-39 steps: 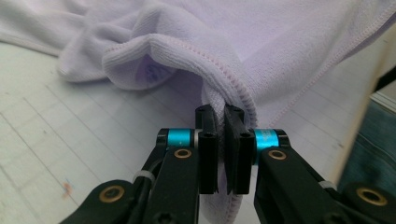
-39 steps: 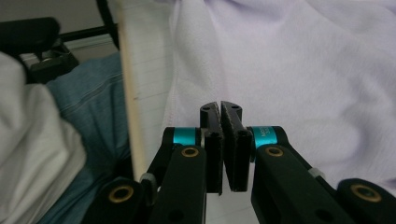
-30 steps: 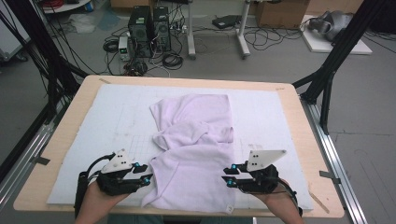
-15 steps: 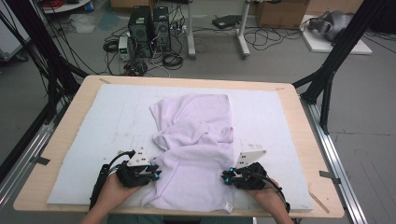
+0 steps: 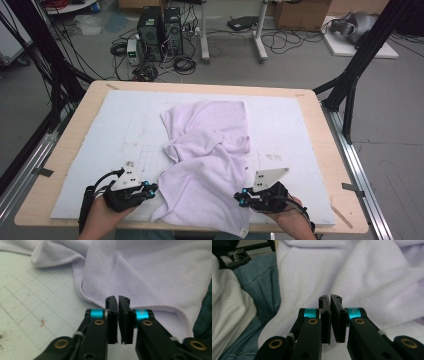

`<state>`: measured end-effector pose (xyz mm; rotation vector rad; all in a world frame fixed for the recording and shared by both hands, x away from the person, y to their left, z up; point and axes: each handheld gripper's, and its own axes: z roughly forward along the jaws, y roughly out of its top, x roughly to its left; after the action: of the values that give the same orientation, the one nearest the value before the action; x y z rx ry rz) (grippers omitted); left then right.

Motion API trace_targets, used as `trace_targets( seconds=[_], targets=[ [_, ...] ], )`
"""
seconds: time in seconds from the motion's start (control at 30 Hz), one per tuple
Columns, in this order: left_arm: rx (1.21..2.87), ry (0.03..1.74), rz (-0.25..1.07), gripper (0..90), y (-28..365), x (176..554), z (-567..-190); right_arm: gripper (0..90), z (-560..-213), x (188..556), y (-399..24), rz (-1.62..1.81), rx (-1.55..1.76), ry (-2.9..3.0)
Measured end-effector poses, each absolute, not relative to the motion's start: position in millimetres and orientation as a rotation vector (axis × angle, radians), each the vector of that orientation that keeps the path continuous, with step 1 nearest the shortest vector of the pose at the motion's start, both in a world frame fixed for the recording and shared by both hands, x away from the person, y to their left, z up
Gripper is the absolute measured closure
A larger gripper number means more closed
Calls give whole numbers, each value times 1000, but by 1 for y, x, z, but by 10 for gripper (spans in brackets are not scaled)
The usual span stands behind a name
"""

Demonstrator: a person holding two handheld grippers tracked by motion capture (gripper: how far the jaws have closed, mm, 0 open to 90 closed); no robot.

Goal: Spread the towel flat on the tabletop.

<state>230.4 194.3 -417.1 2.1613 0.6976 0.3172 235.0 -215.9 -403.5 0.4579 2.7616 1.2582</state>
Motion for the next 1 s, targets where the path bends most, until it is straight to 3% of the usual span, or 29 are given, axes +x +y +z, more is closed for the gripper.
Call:
trace_targets(
  seconds=[0.13,0.3,0.37,0.47,0.57,0.67,1.0],
  targets=[
    [2155,662,286,712,180,241,-418,736,-401,241,-227,1259,537,2709],
    [2186,675,246,569,161,261,-427,661,-419,265,-227,1210,611,2709],
    [2227,698,236,561,157,268,-433,620,-429,273,-222,1171,642,2721],
    [2240,700,268,661,157,271,-440,636,-440,276,-212,1130,654,2726],
    [2224,695,287,850,158,269,-442,772,-442,276,-209,1158,655,2714],
    [2216,695,303,876,159,267,-442,853,-441,276,-208,1161,647,2732],
    [2201,709,325,879,186,245,-437,866,-429,258,-202,1221,555,2744]
  ],
)
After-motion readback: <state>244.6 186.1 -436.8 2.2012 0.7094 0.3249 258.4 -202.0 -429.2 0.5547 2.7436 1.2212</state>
